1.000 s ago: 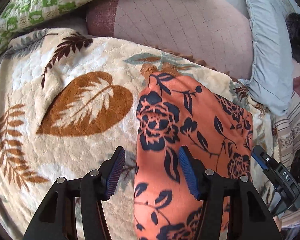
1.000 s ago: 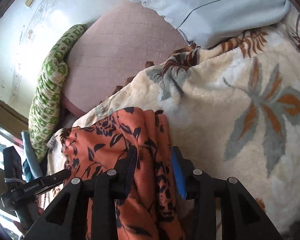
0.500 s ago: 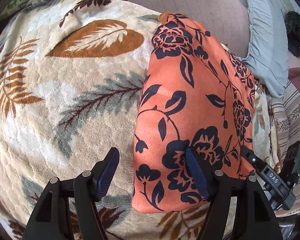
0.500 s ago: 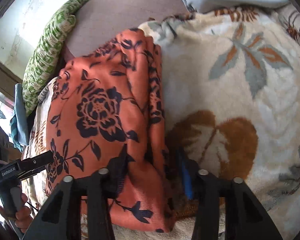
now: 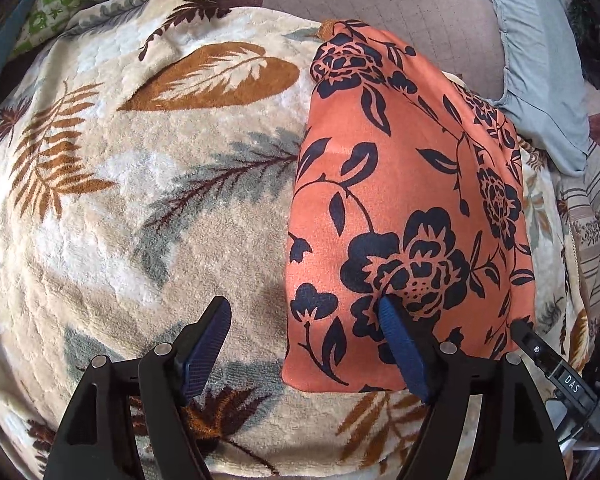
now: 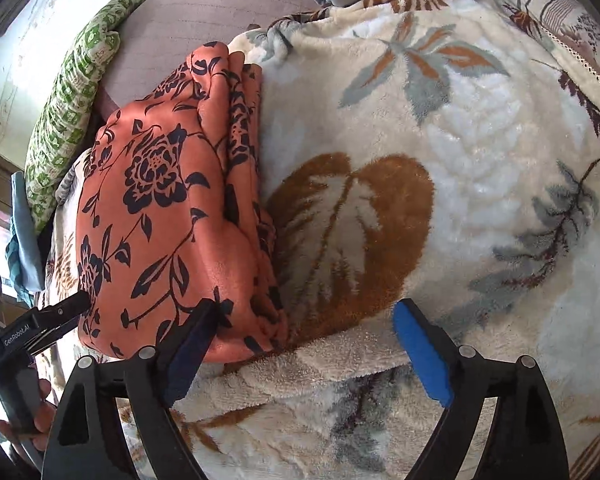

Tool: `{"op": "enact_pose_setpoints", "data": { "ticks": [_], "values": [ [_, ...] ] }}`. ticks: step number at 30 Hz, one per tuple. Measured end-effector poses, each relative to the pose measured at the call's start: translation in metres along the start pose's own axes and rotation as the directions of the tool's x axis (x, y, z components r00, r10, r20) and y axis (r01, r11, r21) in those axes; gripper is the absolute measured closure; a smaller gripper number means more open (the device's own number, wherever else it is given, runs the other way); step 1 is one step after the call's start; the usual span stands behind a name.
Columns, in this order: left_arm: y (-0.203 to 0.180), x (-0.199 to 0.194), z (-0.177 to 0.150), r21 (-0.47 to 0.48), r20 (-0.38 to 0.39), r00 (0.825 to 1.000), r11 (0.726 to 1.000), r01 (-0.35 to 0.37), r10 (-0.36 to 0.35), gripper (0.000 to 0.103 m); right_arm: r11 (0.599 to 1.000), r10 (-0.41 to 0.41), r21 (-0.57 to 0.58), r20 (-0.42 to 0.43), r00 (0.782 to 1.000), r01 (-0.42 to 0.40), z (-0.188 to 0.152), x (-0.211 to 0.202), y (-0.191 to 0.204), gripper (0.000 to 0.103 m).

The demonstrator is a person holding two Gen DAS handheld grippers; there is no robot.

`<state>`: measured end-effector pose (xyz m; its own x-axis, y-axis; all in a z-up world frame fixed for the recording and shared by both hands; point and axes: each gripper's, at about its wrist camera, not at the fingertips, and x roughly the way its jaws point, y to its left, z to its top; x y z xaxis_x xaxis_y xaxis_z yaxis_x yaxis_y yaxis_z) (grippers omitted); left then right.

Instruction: Fold small clothes

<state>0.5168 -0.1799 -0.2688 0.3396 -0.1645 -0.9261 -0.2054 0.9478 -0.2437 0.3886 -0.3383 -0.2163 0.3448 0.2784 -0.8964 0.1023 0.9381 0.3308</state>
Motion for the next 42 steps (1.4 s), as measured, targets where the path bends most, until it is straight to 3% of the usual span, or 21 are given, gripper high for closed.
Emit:
{"op": "enact_pose_setpoints", "data": {
  "ticks": [3, 7, 11, 14, 16, 19, 22, 27, 30, 33, 35, 37, 40, 42],
  "values": [
    [0.003, 0.003, 0.0, -0.005, -0.002, 1.0, 1.0, 0.013, -0.013, 0.023, 1.0, -0.009, -0.025, 0.016, 1.0, 0.01, -0.004, 0.006, 0.006, 0.001],
    [0.009, 0.007, -0.002, -0.011, -0.023, 0.999, 1.0, 0.027, -0.028, 0.019, 0.999, -0.037, 0.004, 0.046, 0.998, 0.037, -0.007, 0.009, 0.008, 0.0],
    [0.003, 0.002, 0.003, 0.077, -0.02, 1.0, 0.997, -0.021, 0.022, 0.02, 1.0, -0.008, 0.009, 0.056, 0.998, 0.008, -0.008, 0.008, 0.003, 0.0],
    [-0.002, -0.02, 0.011, 0.131, 0.038, 0.999, 0.991, -0.016, 0.011, 0.034, 0.997, -0.049, -0.06, 0.018, 0.999, 0.05, -0.002, 0.002, 0.012, 0.003],
    [-0.003, -0.037, 0.022, 0.142, 0.09, 0.996, 0.99, 0.014, -0.027, 0.034, 0.996, -0.021, -0.088, 0.101, 0.995, 0.03, 0.004, -0.016, 0.019, 0.006],
    [0.004, -0.047, 0.047, 0.096, 0.108, 0.99, 0.992, 0.083, -0.093, 0.033, 0.996, 0.058, -0.078, 0.207, 0.977, -0.042, 0.027, -0.038, 0.025, 0.004],
    [0.014, -0.033, 0.067, 0.028, 0.051, 0.987, 0.988, 0.154, -0.155, 0.034, 0.993, 0.119, -0.033, 0.156, 0.98, -0.116, 0.061, -0.023, 0.03, 0.005],
    [0.018, 0.002, 0.09, -0.028, -0.013, 0.983, 0.983, 0.181, -0.181, 0.034, 0.995, 0.1, -0.023, 0.085, 0.991, -0.099, 0.101, 0.022, 0.052, 0.006],
    [0.009, 0.017, 0.098, 0.013, 0.011, 0.987, 0.987, 0.161, -0.161, 0.034, 0.988, 0.149, -0.055, 0.078, 0.986, -0.145, 0.111, 0.03, 0.064, 0.039],
    [0.005, 0.042, 0.103, 0.01, 0.006, 0.992, 0.992, 0.129, -0.129, 0.032, 0.99, 0.126, -0.076, 0.098, 0.987, -0.119, 0.12, 0.034, 0.066, 0.04],
    [0.008, 0.059, 0.104, -0.022, -0.029, 0.987, 0.988, 0.155, -0.156, 0.03, 0.997, 0.027, -0.071, 0.061, 0.998, -0.023, 0.126, 0.053, 0.057, 0.04],
    [0.015, 0.064, 0.106, -0.055, -0.046, 0.978, 0.978, 0.202, -0.205, 0.031, 0.999, 0.029, -0.013, 0.016, 0.999, -0.029, 0.127, 0.07, 0.039, 0.022],
    [0.026, 0.054, 0.109, -0.064, -0.037, 0.956, 0.956, 0.287, -0.29, 0.034, 0.99, 0.137, 0.017, 0.038, 0.99, -0.137, 0.129, 0.059, 0.03, 0.024],
    [0.038, 0.048, 0.108, -0.087, -0.012, 0.933, 0.93, 0.358, -0.36, 0.032, 0.964, 0.26, 0.039, 0.037, 0.965, -0.262, 0.126, 0.05, 0.019, 0.021]
  ]
}}
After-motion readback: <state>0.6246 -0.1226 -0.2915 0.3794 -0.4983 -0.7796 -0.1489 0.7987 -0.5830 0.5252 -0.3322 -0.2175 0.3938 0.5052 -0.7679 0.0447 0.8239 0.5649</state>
